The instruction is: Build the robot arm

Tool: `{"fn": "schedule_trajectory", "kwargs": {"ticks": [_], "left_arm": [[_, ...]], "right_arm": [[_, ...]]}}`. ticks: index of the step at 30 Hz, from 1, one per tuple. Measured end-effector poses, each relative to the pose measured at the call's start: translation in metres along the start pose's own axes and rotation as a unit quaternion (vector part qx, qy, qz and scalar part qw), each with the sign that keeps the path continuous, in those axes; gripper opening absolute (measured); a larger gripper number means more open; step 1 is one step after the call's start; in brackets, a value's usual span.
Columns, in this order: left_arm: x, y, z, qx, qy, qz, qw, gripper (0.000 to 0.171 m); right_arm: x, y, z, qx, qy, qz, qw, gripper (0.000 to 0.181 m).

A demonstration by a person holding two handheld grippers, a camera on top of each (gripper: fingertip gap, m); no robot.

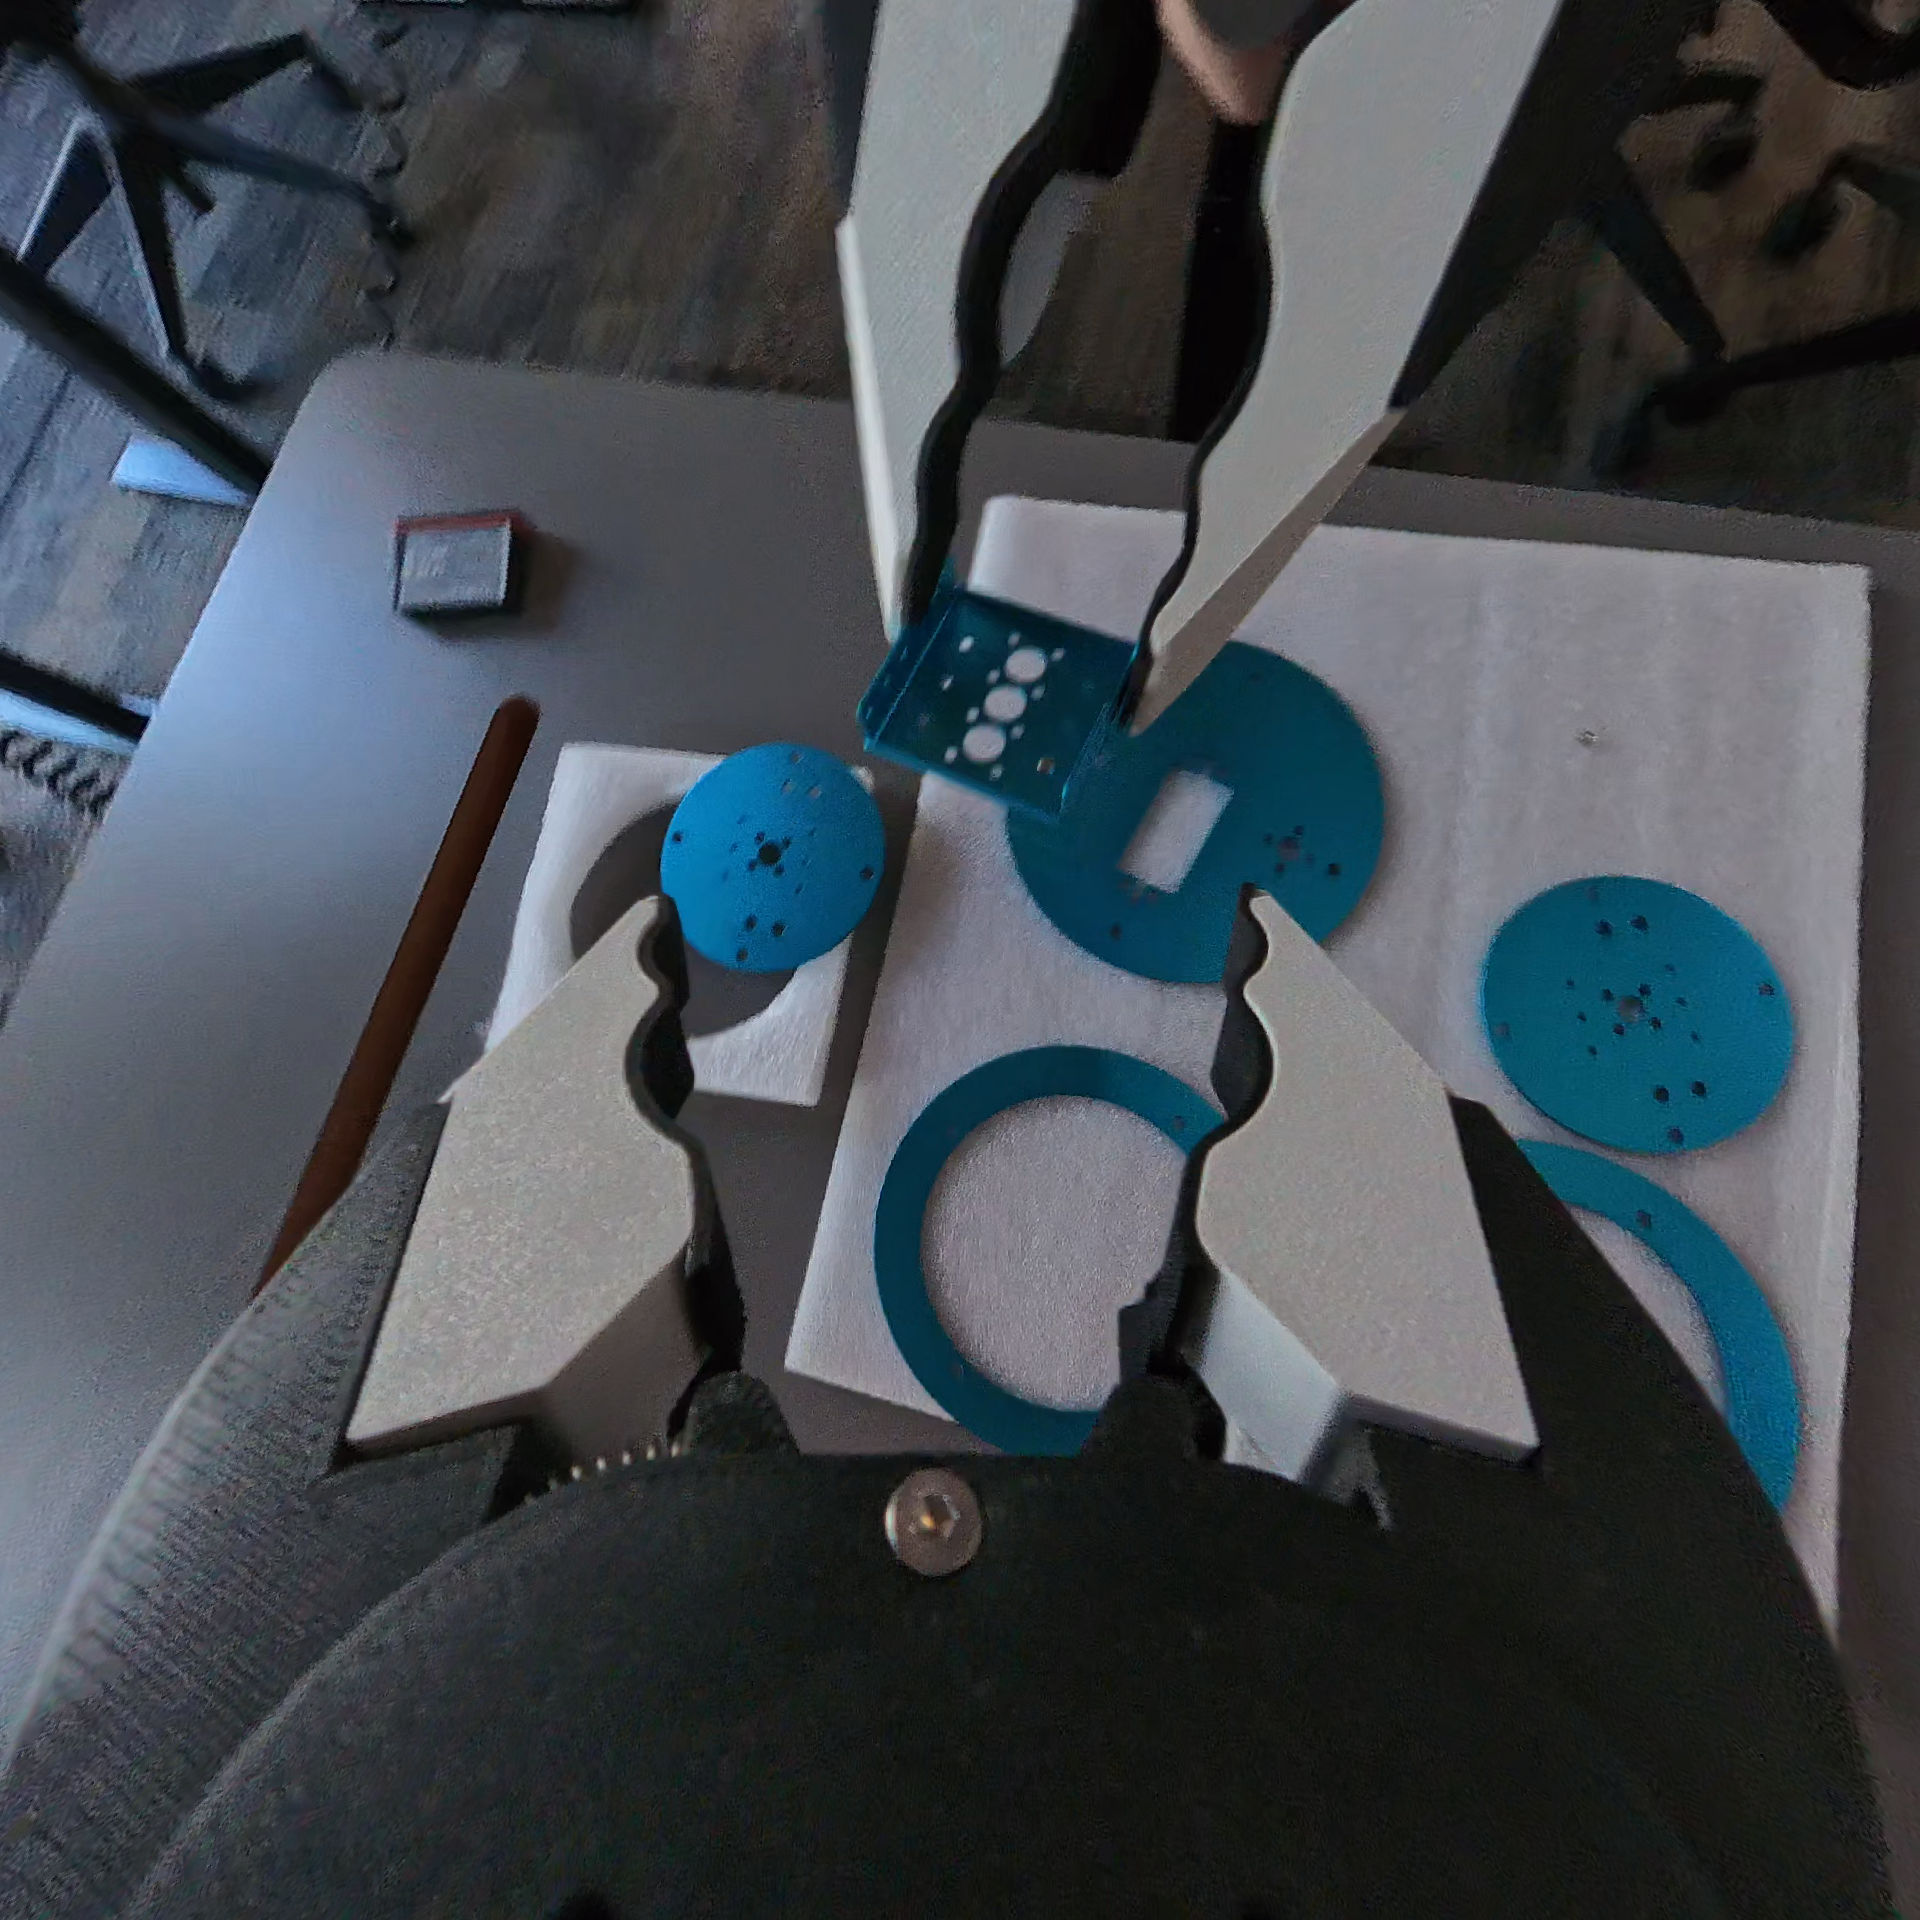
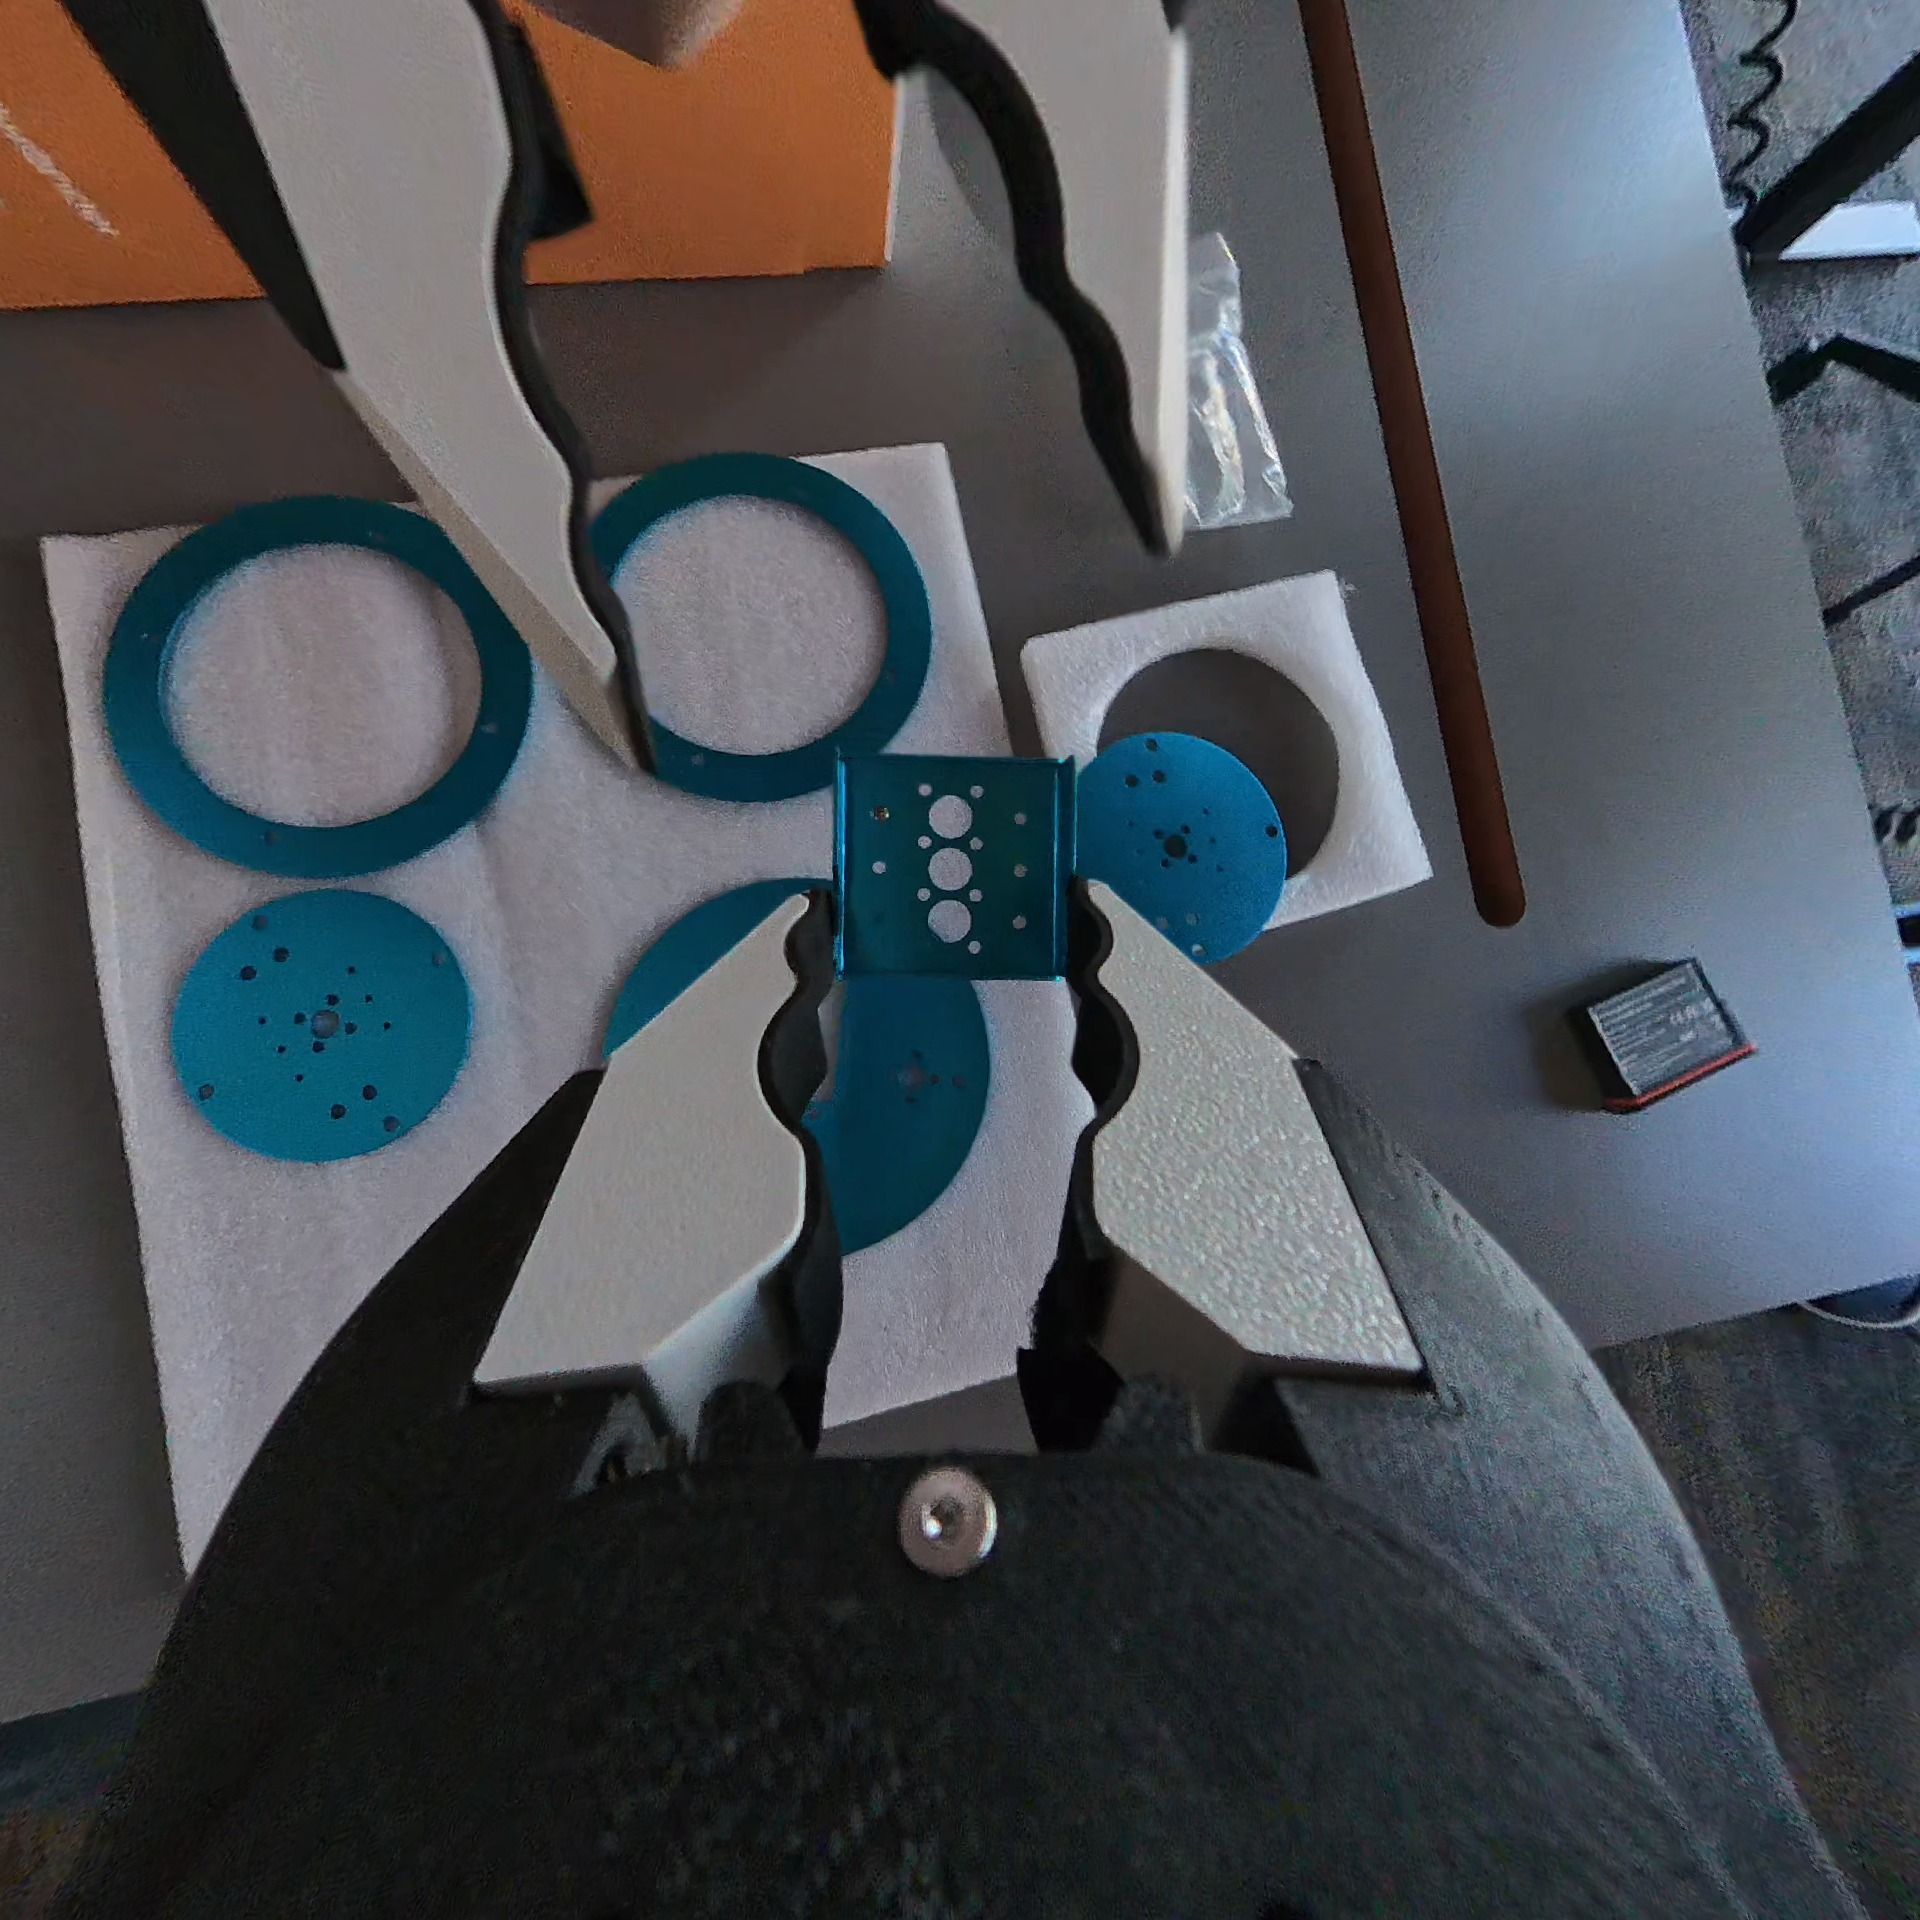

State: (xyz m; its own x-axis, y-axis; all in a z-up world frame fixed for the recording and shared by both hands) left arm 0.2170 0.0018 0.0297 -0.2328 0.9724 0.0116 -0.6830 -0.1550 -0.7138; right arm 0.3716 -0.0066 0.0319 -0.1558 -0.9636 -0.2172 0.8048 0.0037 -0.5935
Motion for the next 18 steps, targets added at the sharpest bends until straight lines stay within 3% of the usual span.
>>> {"fn": "schedule_trajectory", "kwargs": {"ticks": [6,12,18], "left_arm": [[0.018,0.032,-0.037,-0.049,-0.094,0.138,0.985,0.093],[0.03,0.052,-0.081,0.019,-0.158,0.109,0.981,0.095],[0.05,0.054,-0.097,-0.005,-0.13,0.121,0.984,0.091]], "right_arm": [[-0.04,0.025,-0.023,0.011,-0.007,-0.084,0.996,0.044],[-0.06,0.035,-0.036,-0.034,-0.028,-0.144,0.989,0.044],[-0.074,0.048,-0.036,-0.072,-0.051,-0.173,0.981,0.044]]}}
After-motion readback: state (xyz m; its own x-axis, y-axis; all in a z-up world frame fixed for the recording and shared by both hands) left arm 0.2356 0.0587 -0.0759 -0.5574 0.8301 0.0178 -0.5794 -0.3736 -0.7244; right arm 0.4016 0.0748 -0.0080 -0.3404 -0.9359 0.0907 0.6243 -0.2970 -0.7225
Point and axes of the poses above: each gripper's, where its closed fingertips meet, z back along the fingers, y out of its underside, x = y × z across the jaws, the point moved 10 cm from there along z, back along the fingers, and after that the axes turned 10 degrees about z, right-handed, at the moved point
